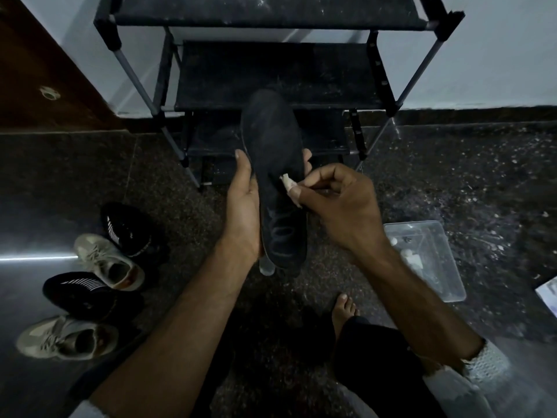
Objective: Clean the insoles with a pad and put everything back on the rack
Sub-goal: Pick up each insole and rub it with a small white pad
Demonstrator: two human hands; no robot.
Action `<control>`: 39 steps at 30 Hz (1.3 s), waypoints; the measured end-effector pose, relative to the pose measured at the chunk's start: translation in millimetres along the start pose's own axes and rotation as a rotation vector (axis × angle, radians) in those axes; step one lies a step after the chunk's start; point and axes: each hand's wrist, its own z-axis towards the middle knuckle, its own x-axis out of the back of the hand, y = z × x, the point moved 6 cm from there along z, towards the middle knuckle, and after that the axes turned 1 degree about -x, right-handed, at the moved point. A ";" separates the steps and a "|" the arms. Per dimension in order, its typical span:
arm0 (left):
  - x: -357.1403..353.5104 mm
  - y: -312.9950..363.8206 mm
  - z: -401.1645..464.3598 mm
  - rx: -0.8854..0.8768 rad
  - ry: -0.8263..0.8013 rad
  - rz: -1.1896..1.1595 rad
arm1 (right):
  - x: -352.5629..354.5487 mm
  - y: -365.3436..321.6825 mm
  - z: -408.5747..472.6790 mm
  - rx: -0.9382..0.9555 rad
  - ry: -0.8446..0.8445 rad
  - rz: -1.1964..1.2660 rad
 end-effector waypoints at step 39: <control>-2.9 5.2 -5.9 0.036 0.085 0.026 | -27.7 -27.8 -26.1 0.245 -0.157 -0.432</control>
